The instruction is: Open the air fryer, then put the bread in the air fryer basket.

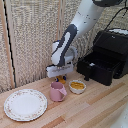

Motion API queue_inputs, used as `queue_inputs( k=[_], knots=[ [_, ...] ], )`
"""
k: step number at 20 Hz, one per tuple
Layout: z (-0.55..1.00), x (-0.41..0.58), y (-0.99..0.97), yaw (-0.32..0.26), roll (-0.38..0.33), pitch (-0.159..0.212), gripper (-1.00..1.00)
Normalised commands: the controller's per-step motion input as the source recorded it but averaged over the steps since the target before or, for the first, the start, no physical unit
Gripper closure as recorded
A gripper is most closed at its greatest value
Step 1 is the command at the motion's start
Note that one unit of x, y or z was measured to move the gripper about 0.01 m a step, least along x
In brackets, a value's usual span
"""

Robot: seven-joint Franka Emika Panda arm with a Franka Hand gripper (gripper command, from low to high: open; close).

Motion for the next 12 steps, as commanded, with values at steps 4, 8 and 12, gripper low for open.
queue_inputs(
  k=[4,8,12],
  knots=[
    [0.79,-0.001,0.28,-0.245,0.007,-0.116,1.0],
    [0.96,0.0,0.29,-0.18,0.001,-0.08,1.0],
    [1.0,0.0,0.34,-0.15,0.0,-0.069,1.0]
  ],
)
